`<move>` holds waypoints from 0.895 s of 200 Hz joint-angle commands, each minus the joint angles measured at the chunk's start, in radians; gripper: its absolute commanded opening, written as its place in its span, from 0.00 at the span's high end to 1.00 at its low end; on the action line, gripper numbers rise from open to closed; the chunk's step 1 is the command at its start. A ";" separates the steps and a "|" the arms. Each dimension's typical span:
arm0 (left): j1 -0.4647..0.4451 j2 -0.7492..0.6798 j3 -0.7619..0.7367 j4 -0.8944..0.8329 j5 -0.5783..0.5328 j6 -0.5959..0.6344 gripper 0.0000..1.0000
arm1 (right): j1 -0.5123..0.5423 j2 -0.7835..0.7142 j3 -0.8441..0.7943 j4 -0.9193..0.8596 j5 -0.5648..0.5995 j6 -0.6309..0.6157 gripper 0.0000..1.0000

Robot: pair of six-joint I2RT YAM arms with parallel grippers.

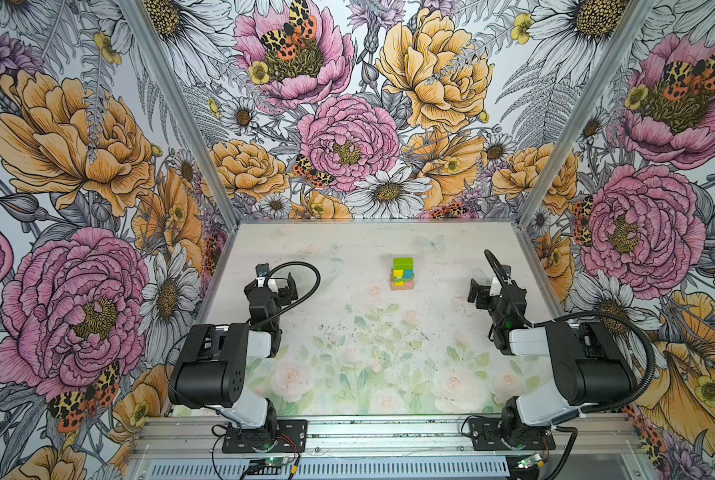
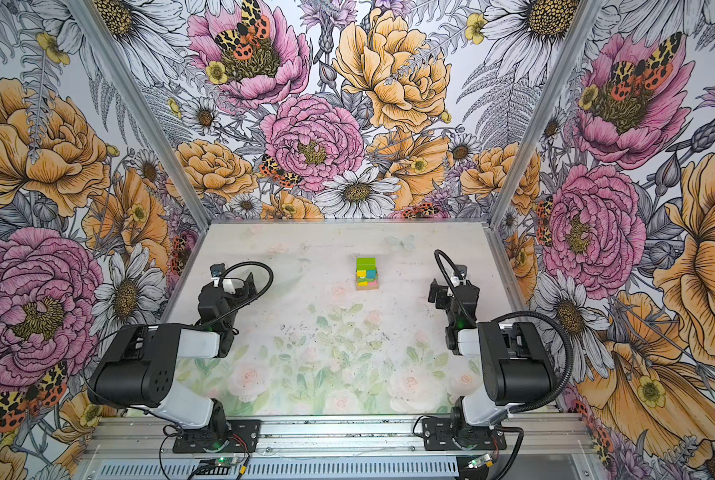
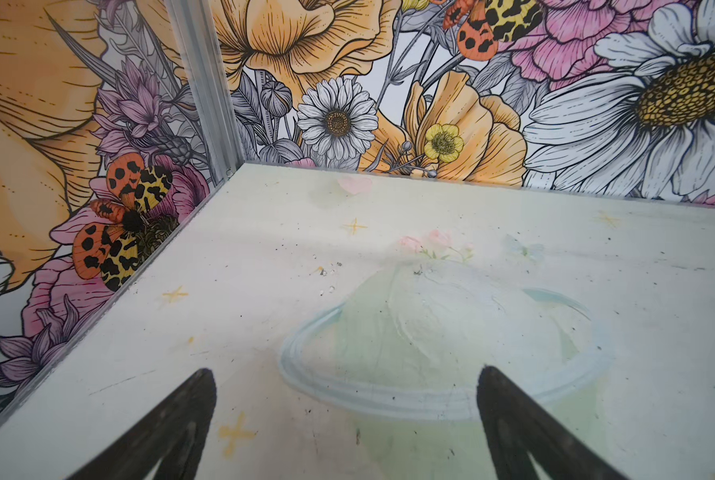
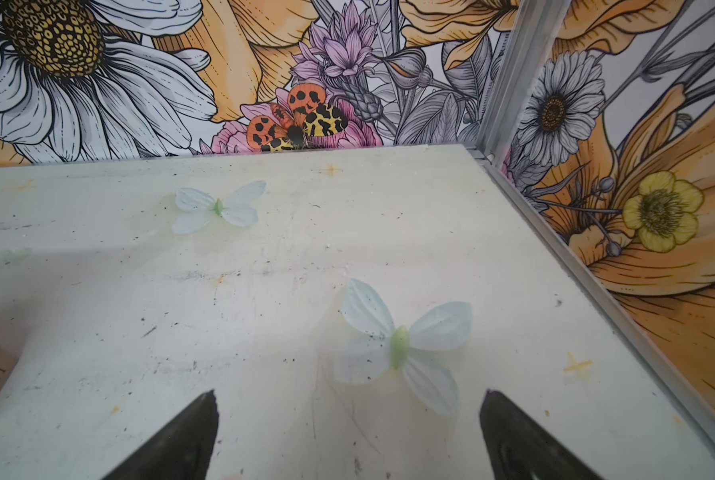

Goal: Build the wood block tower

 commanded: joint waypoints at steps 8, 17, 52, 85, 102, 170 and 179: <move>-0.009 -0.003 0.007 0.014 0.006 -0.003 0.01 | 0.007 -0.016 0.016 0.029 -0.002 -0.016 0.00; -0.010 -0.002 0.006 0.015 0.006 -0.004 0.01 | 0.006 -0.010 0.014 0.045 -0.003 -0.017 0.00; -0.011 -0.003 0.006 0.015 0.006 -0.004 0.01 | 0.007 -0.010 0.017 0.035 -0.003 -0.017 0.00; -0.009 -0.003 0.006 0.016 0.006 -0.004 0.01 | 0.007 -0.013 0.018 0.034 -0.003 -0.018 0.00; -0.011 -0.002 0.006 0.015 0.005 -0.004 0.01 | 0.008 -0.010 0.018 0.033 -0.003 -0.019 0.00; -0.009 -0.003 0.006 0.015 0.005 -0.003 0.01 | 0.013 -0.011 0.021 0.028 0.007 -0.022 0.00; -0.009 -0.002 0.006 0.015 0.005 -0.005 0.01 | 0.012 -0.010 0.021 0.027 0.006 -0.022 0.00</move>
